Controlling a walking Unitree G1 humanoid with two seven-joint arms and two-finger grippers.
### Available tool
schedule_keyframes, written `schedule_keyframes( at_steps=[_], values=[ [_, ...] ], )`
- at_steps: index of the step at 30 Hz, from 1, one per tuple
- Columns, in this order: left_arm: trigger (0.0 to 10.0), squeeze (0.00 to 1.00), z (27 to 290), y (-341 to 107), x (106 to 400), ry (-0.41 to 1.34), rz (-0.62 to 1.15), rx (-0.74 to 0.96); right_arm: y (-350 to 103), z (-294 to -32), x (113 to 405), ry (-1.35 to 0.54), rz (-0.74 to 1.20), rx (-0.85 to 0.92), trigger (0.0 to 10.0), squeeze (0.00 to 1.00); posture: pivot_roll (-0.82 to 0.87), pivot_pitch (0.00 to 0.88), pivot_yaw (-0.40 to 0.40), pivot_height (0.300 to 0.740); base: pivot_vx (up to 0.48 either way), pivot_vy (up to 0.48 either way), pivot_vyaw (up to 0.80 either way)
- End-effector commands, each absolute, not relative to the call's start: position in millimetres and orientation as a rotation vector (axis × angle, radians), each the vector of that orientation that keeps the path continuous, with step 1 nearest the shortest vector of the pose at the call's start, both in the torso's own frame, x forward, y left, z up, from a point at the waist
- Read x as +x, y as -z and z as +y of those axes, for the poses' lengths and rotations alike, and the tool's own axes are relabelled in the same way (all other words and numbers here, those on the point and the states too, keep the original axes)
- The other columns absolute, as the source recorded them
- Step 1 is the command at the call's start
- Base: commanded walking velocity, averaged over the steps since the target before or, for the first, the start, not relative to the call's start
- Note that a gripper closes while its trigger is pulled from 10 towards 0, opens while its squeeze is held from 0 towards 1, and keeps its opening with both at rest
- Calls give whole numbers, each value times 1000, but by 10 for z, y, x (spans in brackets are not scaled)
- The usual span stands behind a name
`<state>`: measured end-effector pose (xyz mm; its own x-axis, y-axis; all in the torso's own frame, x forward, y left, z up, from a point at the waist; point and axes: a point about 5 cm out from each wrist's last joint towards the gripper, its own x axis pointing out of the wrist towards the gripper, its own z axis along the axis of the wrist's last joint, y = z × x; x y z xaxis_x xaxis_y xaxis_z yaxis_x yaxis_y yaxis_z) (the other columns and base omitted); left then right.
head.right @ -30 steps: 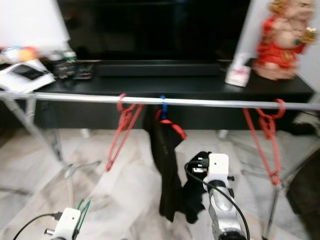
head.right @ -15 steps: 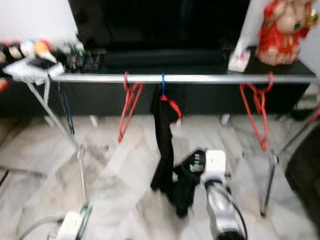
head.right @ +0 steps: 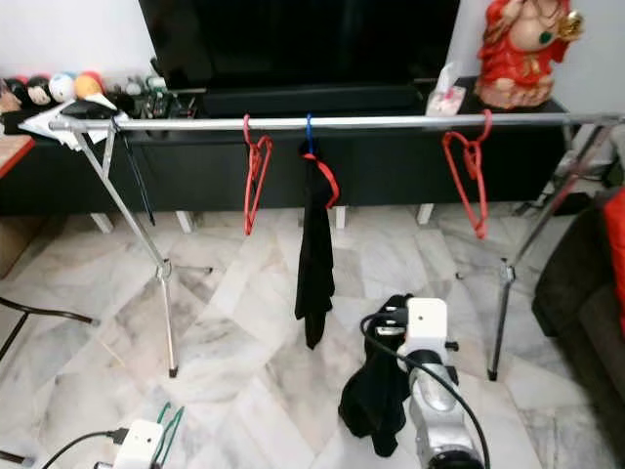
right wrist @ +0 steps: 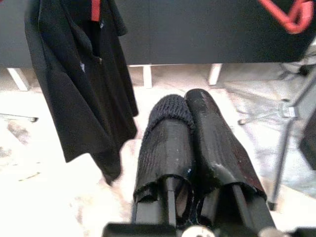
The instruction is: Hang hanger
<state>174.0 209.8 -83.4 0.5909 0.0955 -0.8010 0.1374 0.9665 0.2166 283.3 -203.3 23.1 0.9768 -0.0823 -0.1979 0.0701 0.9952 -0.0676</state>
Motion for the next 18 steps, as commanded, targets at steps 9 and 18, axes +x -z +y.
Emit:
schedule_keyframes(
  at_steps=[9,18],
  values=[
    [10000,0,2147,864,1660,24,975,283,-333,-1945,2914,54,150,-50,10000,0,-177,26,20,740,-297,0,0],
    [10000,0,2138,869,1651,29,977,284,-354,-1944,2926,54,142,-51,10000,0,-174,27,20,740,-295,0,0]
  ],
)
